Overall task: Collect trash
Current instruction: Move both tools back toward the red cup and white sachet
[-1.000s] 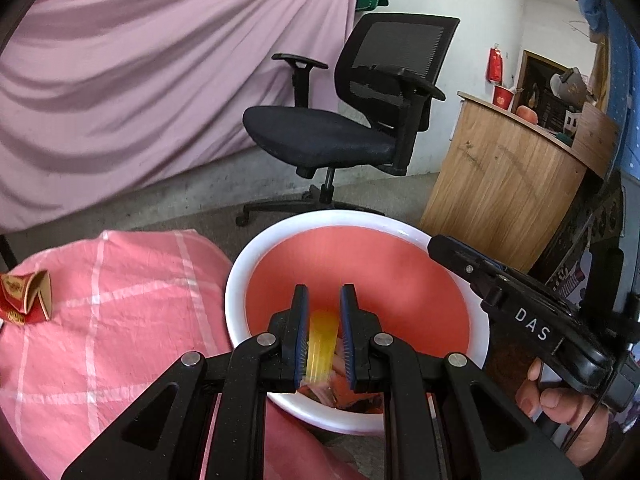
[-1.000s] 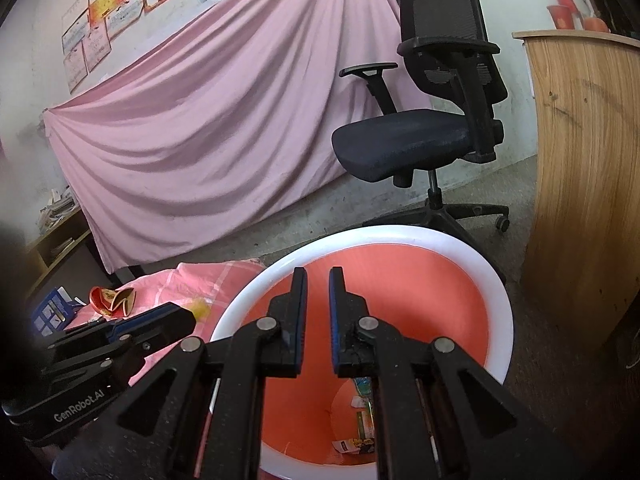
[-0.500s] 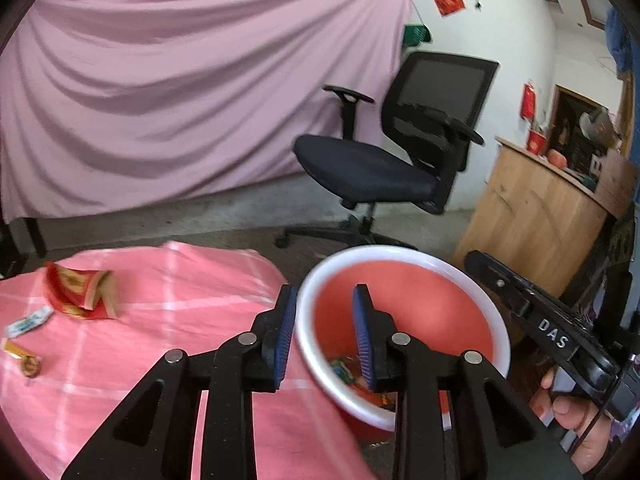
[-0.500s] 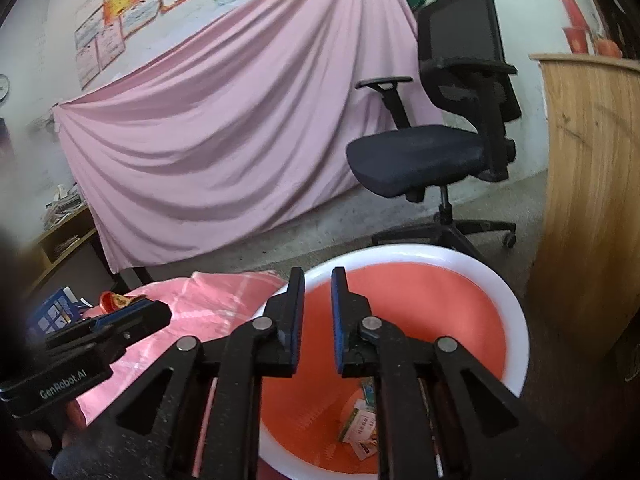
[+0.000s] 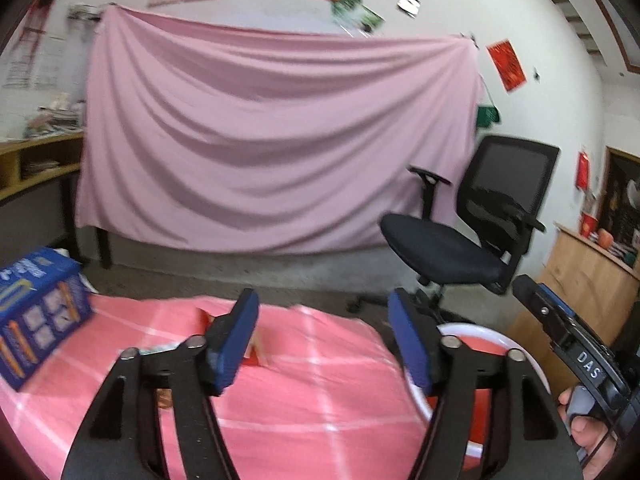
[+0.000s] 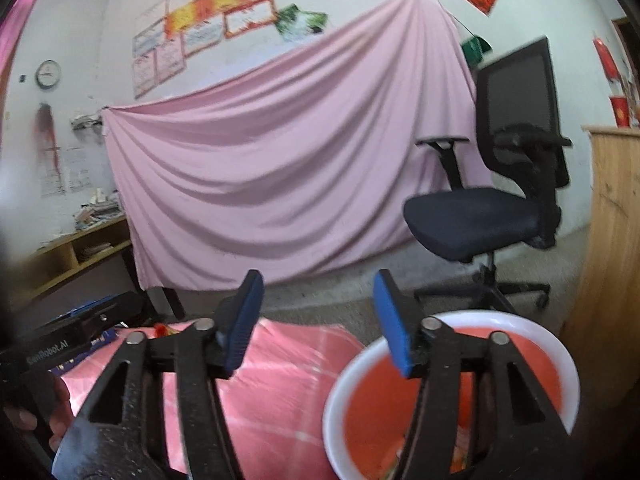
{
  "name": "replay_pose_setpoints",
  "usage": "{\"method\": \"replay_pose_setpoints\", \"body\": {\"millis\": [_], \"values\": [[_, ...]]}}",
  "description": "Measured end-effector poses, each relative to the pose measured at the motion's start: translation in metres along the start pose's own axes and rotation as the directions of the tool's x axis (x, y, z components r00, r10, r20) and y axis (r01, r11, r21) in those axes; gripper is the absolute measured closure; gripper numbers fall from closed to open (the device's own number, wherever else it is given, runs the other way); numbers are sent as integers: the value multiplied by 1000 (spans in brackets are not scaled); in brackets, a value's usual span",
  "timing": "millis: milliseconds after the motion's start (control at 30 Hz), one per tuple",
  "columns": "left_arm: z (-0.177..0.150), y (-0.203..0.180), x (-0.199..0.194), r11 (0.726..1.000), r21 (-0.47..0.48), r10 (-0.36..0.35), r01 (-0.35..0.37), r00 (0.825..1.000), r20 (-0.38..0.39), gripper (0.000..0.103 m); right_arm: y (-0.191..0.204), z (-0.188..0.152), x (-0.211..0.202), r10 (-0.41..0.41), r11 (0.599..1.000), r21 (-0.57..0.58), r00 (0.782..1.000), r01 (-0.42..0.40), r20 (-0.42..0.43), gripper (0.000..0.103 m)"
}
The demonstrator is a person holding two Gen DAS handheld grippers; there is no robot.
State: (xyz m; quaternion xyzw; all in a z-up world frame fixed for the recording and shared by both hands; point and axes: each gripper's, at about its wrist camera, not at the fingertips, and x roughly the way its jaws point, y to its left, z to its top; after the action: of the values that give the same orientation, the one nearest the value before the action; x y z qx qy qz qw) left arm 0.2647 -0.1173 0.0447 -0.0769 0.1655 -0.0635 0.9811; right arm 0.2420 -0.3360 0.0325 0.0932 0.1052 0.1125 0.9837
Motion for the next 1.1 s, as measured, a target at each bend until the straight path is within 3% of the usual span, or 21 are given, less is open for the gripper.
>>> {"method": "replay_pose_setpoints", "body": {"millis": [67,100,233,533,667,833,1100], "values": [[0,14,-9,999,-9,43,-43,998,37,7,12,1,3,22,1000,-6,999,-21,24,12],[1,23,-16,997,-20,74,-72,995,72,3,19,0,4,29,1000,-10,999,-29,34,3],[-4,52,-36,990,-35,143,-139,978,154,2,44,-2,8,43,998,-39,995,-39,87,0],[-18,102,-60,966,-14,256,-258,946,200,2,101,-16,16,143,981,-148,980,-123,135,0],[-27,127,-62,955,-5,292,-296,940,174,2,123,-22,29,174,971,-181,980,-153,102,0],[-37,149,-54,951,22,306,-310,946,111,2,143,-30,57,196,960,-208,980,-188,20,0],[-49,168,-9,957,48,291,-288,952,-91,2,160,-52,100,199,936,-261,967,-235,-158,0]]}}
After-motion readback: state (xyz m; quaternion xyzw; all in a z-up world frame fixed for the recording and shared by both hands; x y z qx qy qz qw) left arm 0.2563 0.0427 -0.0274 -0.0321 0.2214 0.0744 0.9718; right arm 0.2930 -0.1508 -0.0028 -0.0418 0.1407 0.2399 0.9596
